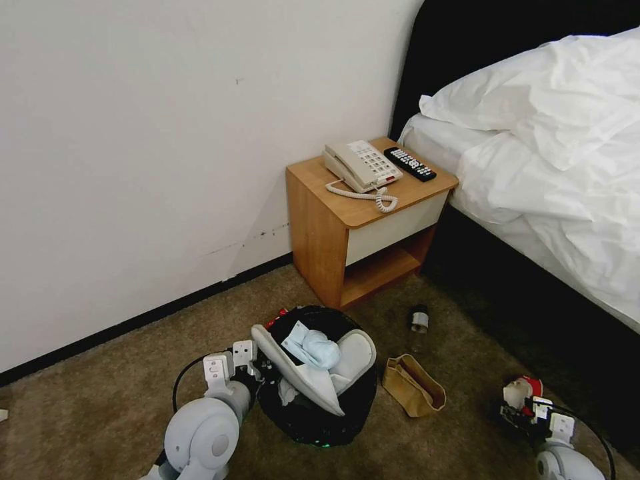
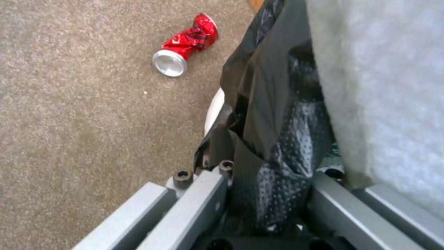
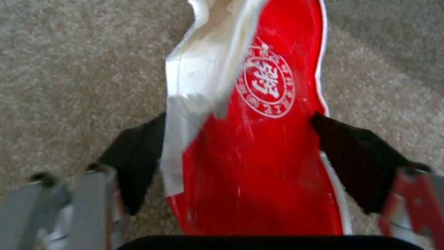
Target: Pick up the trash bin, then pick up the garbage from the floor and place it into the trash bin.
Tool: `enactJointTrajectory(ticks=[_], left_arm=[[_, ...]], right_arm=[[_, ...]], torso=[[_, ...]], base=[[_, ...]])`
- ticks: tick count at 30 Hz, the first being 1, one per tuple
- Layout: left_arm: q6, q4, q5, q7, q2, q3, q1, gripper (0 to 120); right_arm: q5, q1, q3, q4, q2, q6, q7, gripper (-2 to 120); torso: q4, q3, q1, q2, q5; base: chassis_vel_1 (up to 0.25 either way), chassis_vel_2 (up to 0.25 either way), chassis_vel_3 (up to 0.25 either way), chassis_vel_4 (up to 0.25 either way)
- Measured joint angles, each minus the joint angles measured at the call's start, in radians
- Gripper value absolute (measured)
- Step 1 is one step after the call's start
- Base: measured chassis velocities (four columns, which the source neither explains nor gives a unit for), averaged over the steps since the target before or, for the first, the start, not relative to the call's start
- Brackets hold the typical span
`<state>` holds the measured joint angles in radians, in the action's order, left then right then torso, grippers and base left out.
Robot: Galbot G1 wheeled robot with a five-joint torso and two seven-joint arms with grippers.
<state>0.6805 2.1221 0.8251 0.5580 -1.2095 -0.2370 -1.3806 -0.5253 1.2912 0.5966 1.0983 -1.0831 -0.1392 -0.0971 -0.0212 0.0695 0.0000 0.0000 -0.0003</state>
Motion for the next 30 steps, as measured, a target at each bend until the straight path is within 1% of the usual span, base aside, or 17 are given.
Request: enactJointTrajectory(ticks=[1,3,4,5,6,7,10,11,13,14,16,17,19,24,27,28,30], left_arm=[[0.000,0.000,0.000,0.000,0.000,0.000,0.000,0],[0.000,-0.002,0.000,0.000,0.002,0.000,0.001,0],[0.000,-0.002,0.000,0.000,0.002,0.000,0.001,0],[-0.001,-0.002,0.000,0.000,0.002,0.001,0.001,0],[-0.001,-0.003,0.000,0.000,0.002,0.001,0.002,0],[-0.001,-0.003,0.000,0.000,0.002,0.001,0.002,0],[-0.001,-0.006,-0.003,0.001,0.001,0.002,0.000,0],[-0.001,-0.006,-0.003,0.001,0.001,0.002,0.000,0],[-0.001,-0.009,-0.005,0.001,-0.001,0.002,-0.001,0],[-0.001,-0.009,-0.005,0.001,-0.001,0.002,-0.001,0],[-0.001,-0.010,-0.007,0.001,-0.002,0.002,-0.001,0],[-0.001,-0.010,-0.007,0.001,-0.002,0.002,-0.001,0],[-0.002,-0.011,-0.007,0.001,-0.004,0.001,0.000,0],[-0.002,-0.011,-0.009,0.001,-0.006,0.000,-0.001,0],[-0.002,-0.008,-0.011,0.001,-0.007,-0.001,0.000,0],[-0.002,-0.008,-0.011,0.001,-0.007,-0.001,0.000,0],[-0.002,-0.007,-0.012,0.002,-0.008,-0.001,0.001,0]], right_arm=[[0.000,0.000,0.000,0.000,0.000,0.000,0.000,79],[0.000,-0.002,-0.002,-0.002,0.000,0.005,0.005,64],[0.000,-0.002,-0.002,-0.002,0.000,0.005,0.005,64],[0.000,-0.002,-0.003,-0.001,0.000,0.006,0.007,61],[0.000,-0.004,-0.003,-0.003,0.001,0.007,0.008,53],[0.000,-0.004,-0.003,-0.003,0.001,0.007,0.008,53],[0.001,-0.008,-0.003,-0.014,0.002,0.014,0.010,38],[0.001,-0.008,-0.003,-0.014,0.002,0.014,0.010,38],[0.002,-0.010,-0.002,-0.018,0.002,0.016,0.010,30],[0.002,-0.010,-0.002,-0.018,0.002,0.016,0.010,30],[0.002,-0.014,-0.002,-0.022,-0.002,0.019,0.010,17],[0.002,-0.014,-0.002,-0.022,-0.002,0.019,0.010,17],[0.003,-0.017,-0.003,-0.024,-0.006,0.026,0.012,8],[0.003,-0.006,-0.004,-0.004,-0.005,0.027,0.016,2],[0.001,0.023,-0.003,0.054,0.000,0.025,0.017,2],[0.001,0.023,-0.003,0.054,0.000,0.025,0.017,2],[0.001,0.045,0.004,0.112,0.007,0.024,0.012,2]], torso=[[0.0000,0.000,0.000,0.000,0.0000],[0.0000,0.000,0.000,0.000,0.0002],[0.0000,0.000,0.000,0.000,0.0002],[-0.0002,0.000,0.000,0.000,0.0002],[-0.0002,0.000,0.000,0.000,0.0003],[-0.0002,0.000,0.000,0.000,0.0003],[-0.0007,0.000,0.000,0.000,-0.0001],[-0.0007,0.000,0.000,0.000,-0.0001],[-0.0009,0.000,0.000,0.000,-0.0006],[-0.0009,0.000,0.000,0.000,-0.0006],[-0.0008,0.000,0.000,0.000,-0.0004],[-0.0008,0.000,0.000,0.000,-0.0004],[-0.0005,0.000,0.000,0.000,0.0001],[0.0000,0.000,0.000,0.000,0.0007],[0.0002,0.000,0.000,0.000,0.0017],[0.0002,0.000,0.000,0.000,0.0017],[0.0002,0.000,0.000,0.000,0.0016]], base=[[0.000,0.000,0.000,0.000],[0.000,0.000,0.000,0.000],[0.000,0.000,0.000,0.000],[0.000,0.000,0.000,0.000],[0.000,0.000,0.000,0.000],[0.000,0.000,0.000,0.000],[0.000,0.000,0.000,0.000],[0.000,0.000,0.000,0.000],[0.000,0.000,0.000,0.000],[0.000,0.000,0.000,0.000],[0.000,0.000,0.000,0.000],[0.000,0.000,0.000,0.000],[0.000,0.000,0.000,0.000],[0.000,0.000,0.000,0.000],[0.000,0.000,0.000,0.000],[0.000,0.000,0.000,0.000],[0.000,0.000,0.000,0.000]])
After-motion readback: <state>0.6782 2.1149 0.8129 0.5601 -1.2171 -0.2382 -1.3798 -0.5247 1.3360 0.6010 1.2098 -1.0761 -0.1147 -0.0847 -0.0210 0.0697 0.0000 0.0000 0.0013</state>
